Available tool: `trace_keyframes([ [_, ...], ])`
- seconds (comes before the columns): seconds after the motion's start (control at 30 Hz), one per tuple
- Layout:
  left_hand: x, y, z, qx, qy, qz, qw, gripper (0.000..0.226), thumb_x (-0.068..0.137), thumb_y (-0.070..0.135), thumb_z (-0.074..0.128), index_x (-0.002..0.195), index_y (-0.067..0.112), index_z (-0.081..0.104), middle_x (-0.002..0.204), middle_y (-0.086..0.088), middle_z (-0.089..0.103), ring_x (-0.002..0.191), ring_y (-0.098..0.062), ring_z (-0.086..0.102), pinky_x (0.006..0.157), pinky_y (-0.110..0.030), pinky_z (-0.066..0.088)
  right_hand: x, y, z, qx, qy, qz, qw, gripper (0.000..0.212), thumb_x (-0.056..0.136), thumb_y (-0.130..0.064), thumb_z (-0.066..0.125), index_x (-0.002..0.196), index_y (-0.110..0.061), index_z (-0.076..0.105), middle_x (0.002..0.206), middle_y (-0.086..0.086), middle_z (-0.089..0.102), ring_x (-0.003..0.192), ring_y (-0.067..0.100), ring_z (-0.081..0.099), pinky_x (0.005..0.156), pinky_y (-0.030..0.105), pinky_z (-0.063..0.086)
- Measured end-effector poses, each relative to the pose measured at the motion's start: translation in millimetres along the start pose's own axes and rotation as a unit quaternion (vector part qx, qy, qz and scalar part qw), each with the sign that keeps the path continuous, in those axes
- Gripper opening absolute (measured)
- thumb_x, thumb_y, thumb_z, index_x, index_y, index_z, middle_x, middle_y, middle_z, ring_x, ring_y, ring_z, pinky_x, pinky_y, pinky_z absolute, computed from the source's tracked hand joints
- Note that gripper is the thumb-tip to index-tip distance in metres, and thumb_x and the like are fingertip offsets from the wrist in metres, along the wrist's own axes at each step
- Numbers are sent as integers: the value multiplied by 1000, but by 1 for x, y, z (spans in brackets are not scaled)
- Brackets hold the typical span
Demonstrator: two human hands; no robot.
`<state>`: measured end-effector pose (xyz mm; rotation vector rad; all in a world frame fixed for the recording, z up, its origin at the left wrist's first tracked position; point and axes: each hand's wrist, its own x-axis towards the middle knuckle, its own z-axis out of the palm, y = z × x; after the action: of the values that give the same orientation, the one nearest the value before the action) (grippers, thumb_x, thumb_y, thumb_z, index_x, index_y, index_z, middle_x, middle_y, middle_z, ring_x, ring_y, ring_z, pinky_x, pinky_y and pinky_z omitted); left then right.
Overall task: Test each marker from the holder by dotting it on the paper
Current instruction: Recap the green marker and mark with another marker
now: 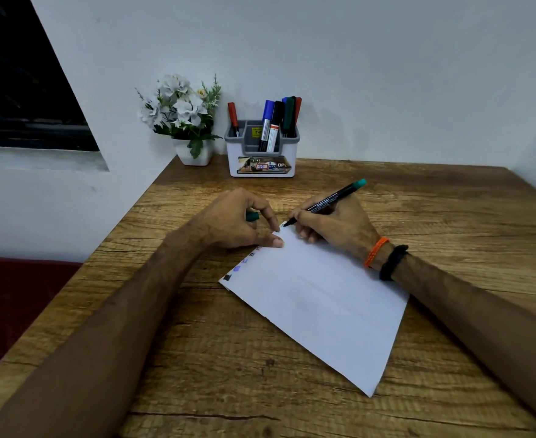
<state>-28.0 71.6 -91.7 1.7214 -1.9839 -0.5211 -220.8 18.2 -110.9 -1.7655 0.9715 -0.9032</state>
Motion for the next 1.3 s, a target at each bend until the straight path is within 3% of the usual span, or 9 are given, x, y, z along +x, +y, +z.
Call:
trace_keyframes([
  [0.53, 0, 0, 0, -4, -2, 12, 1000, 28, 65, 40, 85, 85, 25, 75, 69, 27, 57, 58, 19, 49, 56, -14, 33, 1, 1, 0, -9, 4, -6, 1000, 9, 86, -3, 66, 83, 2, 73, 61, 9, 70, 50, 14, 64, 49, 23, 50],
  [0.73, 1, -1, 0, -2, -9, 2, 1000, 29, 64, 42, 85, 86, 27, 75, 76, 26, 60, 64, 19, 51, 59, -15, 34, 0, 2, -1, -15, 2, -17, 1000, 10, 86, -4, 66, 82, -1, 74, 63, 11, 71, 52, 15, 64, 50, 24, 52],
  [1.0, -2, 1, -1, -5, -13, 5, 1000, 27, 67, 38, 85, 87, 22, 75, 55, 36, 55, 56, 19, 49, 58, -15, 33, 6, 4, -1, 43, 22, 1, 999, 9, 87, 1, 64, 84, 4, 72, 57, 6, 67, 46, 10, 60, 45, 19, 47],
  [1.1, -1, -2, -2, -21, 4, -4, 1000, 28, 65, 43, 85, 86, 27, 75, 73, 27, 62, 65, 11, 53, 66, -20, 39, 6, 1, -4, 97, 15, 0, 995, 10, 89, 1, 63, 84, 2, 72, 65, 11, 67, 48, 11, 59, 46, 18, 47],
  [1.2, 0, -4, -3, -59, 39, -36, 997, 30, 70, 42, 82, 92, 26, 69, 70, 16, 59, 60, 2, 51, 58, -20, 38, 5, -3, -6, 134, 7, -2, 991, 5, 91, 0, 63, 93, 3, 67, 68, 11, 67, 51, 13, 60, 47, 19, 48],
  [1.3, 2, -5, -5, -117, 56, -39, 991, 20, 84, 27, 72, 101, 22, 64, 85, 5, 64, 77, -5, 58, 67, -22, 45, 4, -7, -7, 176, 2, 3, 984, 5, 90, -1, 64, 90, -4, 61, 68, 8, 69, 51, 13, 60, 46, 20, 47],
])
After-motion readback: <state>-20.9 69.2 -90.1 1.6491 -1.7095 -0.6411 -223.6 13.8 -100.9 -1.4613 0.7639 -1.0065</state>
